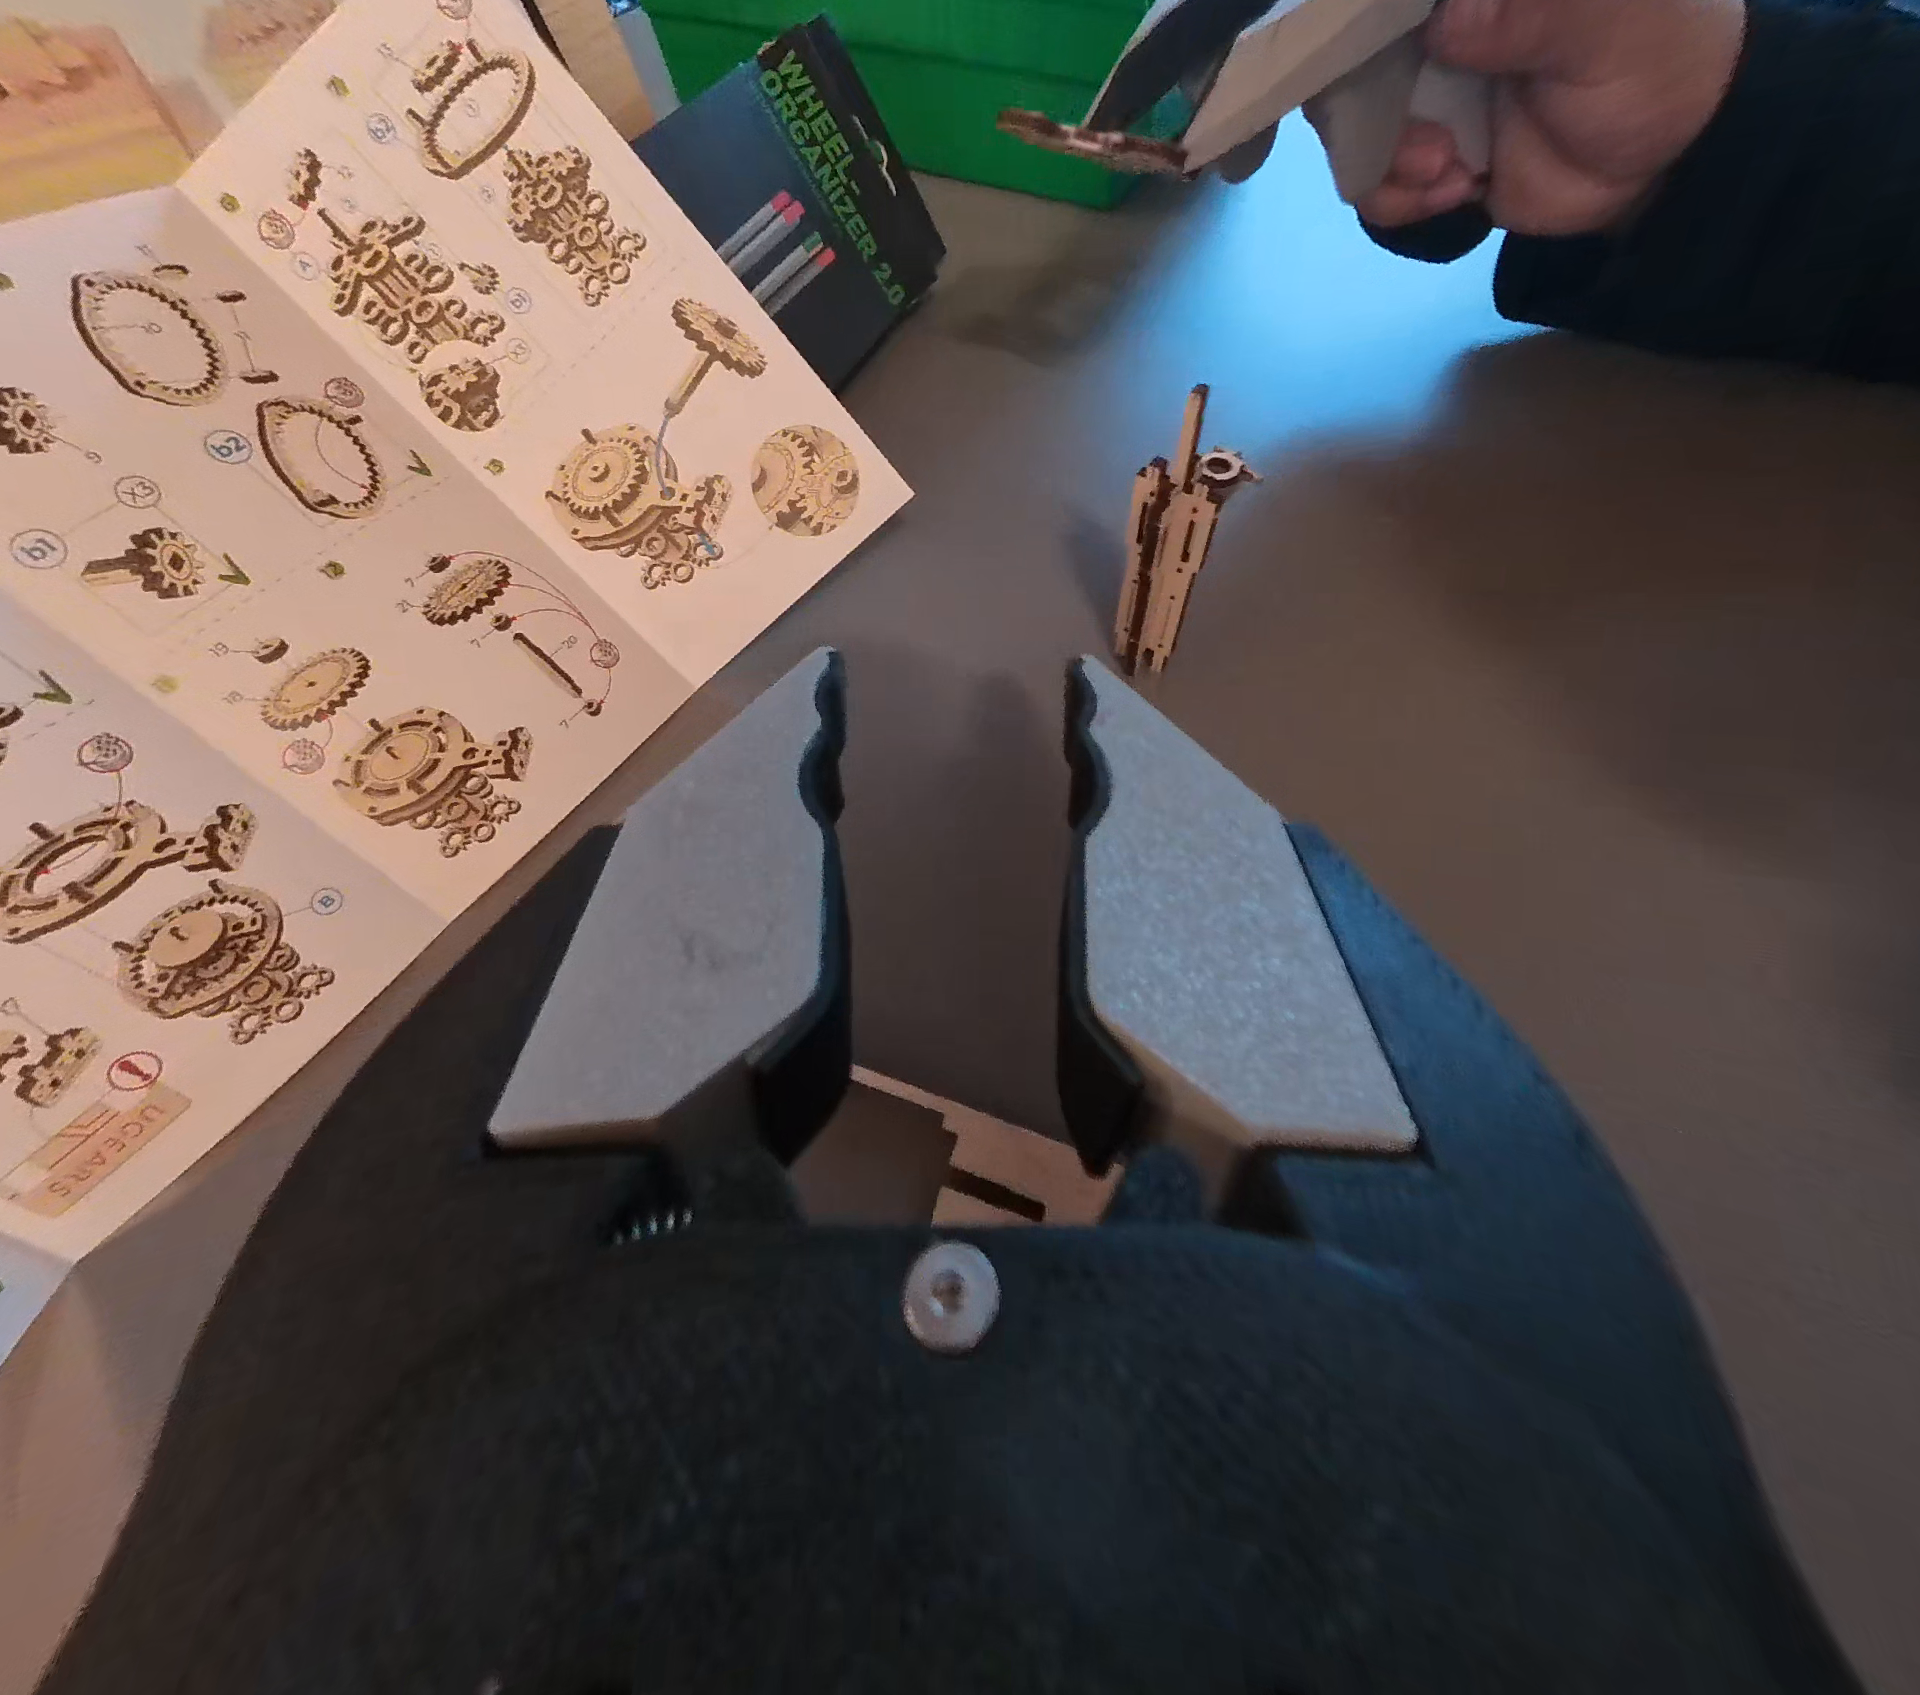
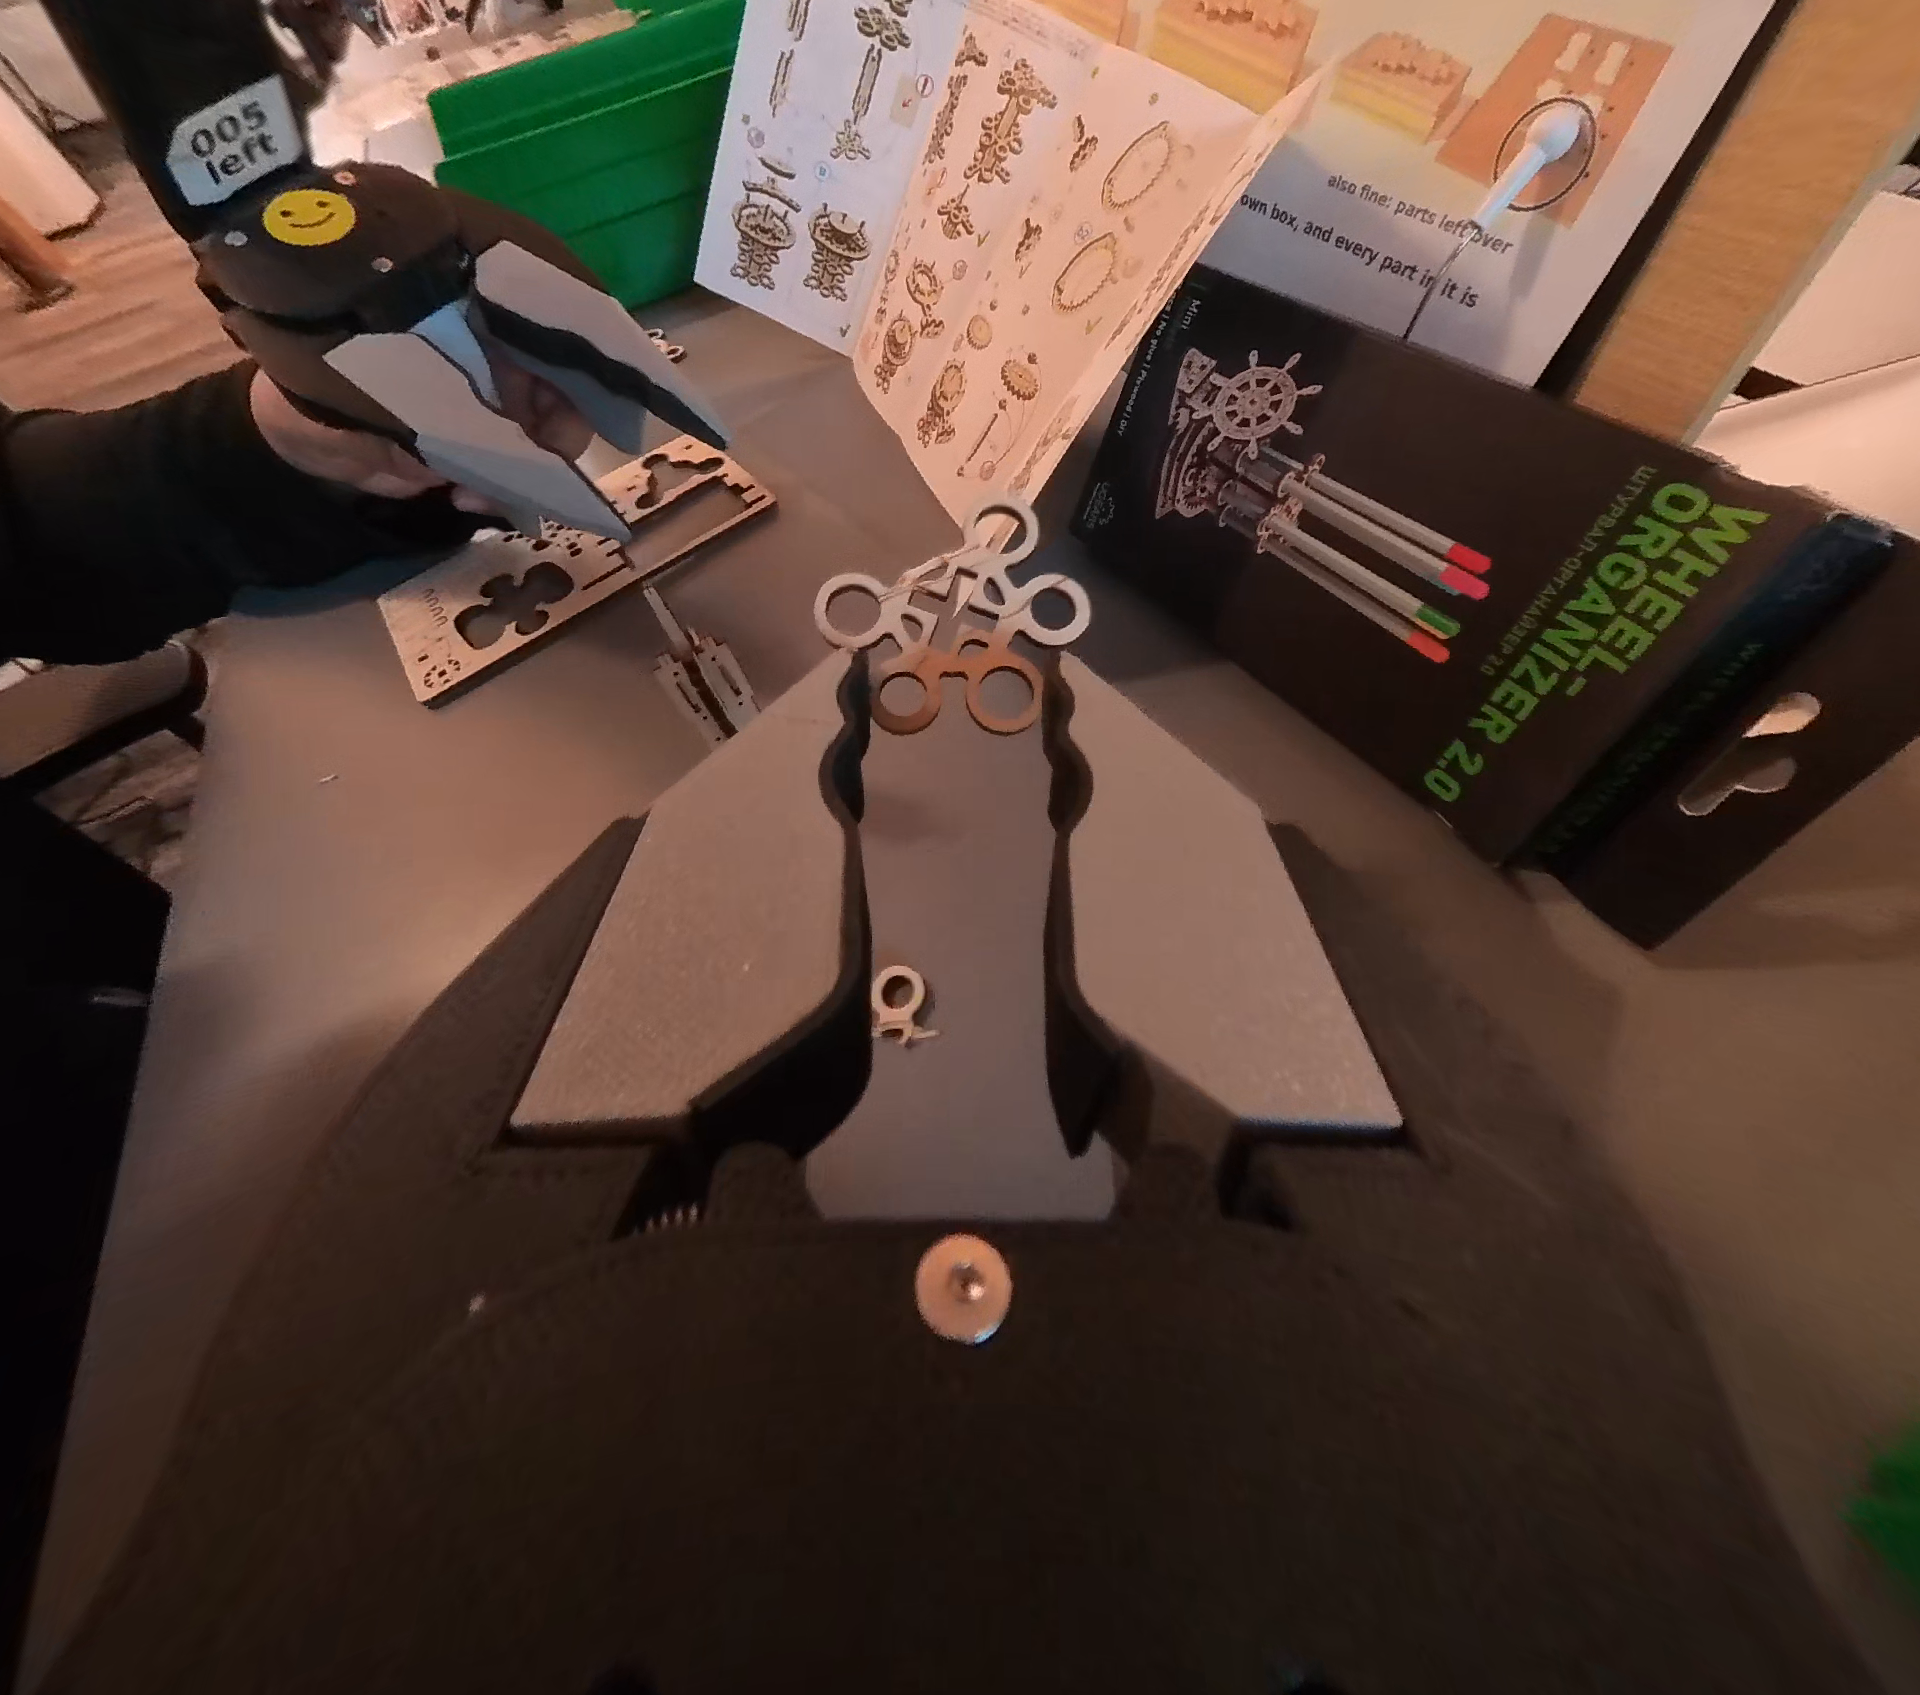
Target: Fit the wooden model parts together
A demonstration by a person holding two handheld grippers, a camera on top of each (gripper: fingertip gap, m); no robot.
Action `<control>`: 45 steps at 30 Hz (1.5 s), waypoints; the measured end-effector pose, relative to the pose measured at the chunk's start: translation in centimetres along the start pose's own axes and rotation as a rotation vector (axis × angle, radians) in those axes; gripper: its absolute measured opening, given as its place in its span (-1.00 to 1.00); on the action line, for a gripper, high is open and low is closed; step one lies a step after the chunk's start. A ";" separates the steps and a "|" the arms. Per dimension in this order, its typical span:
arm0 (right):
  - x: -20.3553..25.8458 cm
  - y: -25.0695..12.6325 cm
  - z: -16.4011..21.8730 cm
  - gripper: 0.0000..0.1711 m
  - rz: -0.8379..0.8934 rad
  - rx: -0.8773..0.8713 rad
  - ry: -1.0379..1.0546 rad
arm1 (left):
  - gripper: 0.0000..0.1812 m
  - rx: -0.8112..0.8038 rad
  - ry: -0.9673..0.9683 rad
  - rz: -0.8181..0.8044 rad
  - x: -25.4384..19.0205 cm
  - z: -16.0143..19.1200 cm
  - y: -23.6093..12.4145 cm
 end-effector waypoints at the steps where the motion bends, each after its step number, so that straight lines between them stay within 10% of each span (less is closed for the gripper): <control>1: 0.1 0.1 0.0 -0.65 -0.004 0.003 0.000 | -0.57 0.001 0.006 0.000 -0.1 0.0 0.0; 45: 7.5 3.1 -1.4 -0.65 -0.021 0.144 -0.192 | -0.58 0.031 0.058 0.003 -1.1 0.1 0.7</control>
Point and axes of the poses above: each gripper's, where its closed fingertips meet, y out along the fingers, z out of its underside, x = y × z across the jaws, the point moved 8 cm from there along -y, back along the fingers, and after that the axes turned 3 degrees about y, right-handed, at the moved point
